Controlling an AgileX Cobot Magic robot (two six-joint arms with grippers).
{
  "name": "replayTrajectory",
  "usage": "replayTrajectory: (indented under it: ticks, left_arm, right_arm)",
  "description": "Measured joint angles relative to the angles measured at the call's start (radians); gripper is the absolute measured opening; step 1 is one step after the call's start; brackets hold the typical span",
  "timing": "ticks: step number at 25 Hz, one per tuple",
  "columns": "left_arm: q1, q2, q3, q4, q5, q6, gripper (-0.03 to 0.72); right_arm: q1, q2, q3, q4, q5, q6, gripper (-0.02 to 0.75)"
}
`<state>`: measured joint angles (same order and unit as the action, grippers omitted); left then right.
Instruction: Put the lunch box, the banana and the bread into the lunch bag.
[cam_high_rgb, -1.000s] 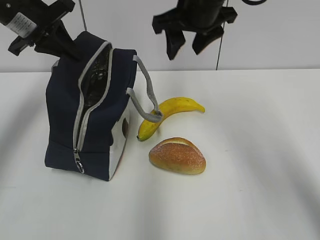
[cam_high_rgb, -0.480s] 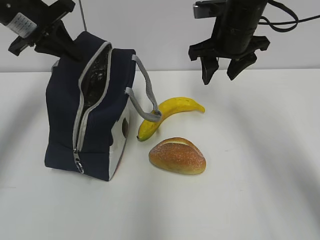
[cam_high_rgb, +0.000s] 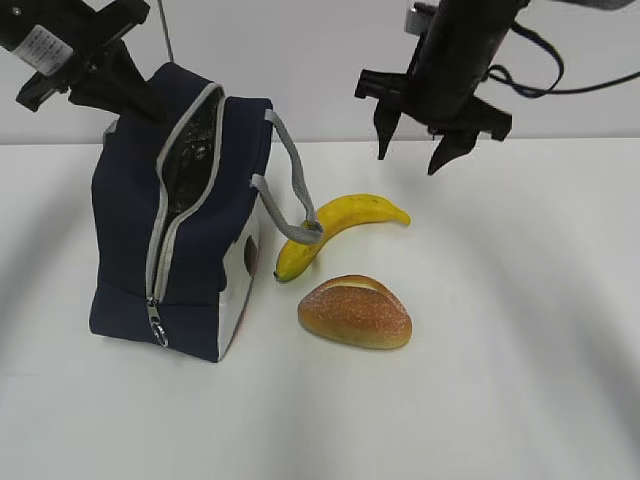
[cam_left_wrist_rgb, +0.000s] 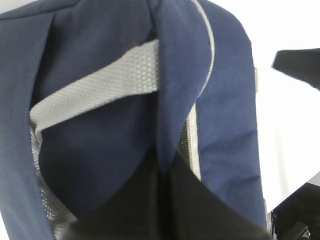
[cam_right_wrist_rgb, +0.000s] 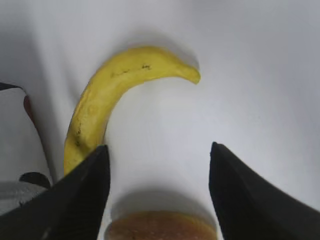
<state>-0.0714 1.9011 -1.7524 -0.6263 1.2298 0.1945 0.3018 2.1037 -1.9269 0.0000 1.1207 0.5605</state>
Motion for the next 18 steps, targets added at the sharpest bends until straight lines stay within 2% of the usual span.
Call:
replayTrajectory:
  ticks: [5, 13, 18]
  left_arm:
    - [0.000, 0.000, 0.000, -0.004, 0.000, 0.000, 0.000]
    - [0.000, 0.000, 0.000, -0.004, 0.000, 0.000, 0.000]
    - [0.000, 0.000, 0.000, -0.004, 0.000, 0.000, 0.000]
  right_arm:
    - [0.005, 0.082, 0.001, 0.117, -0.072, 0.132, 0.459]
    - [0.029, 0.151, 0.001, 0.171, -0.221, 0.198, 0.459]
    - [0.031, 0.203, 0.001, 0.245, -0.273, 0.221, 0.459]
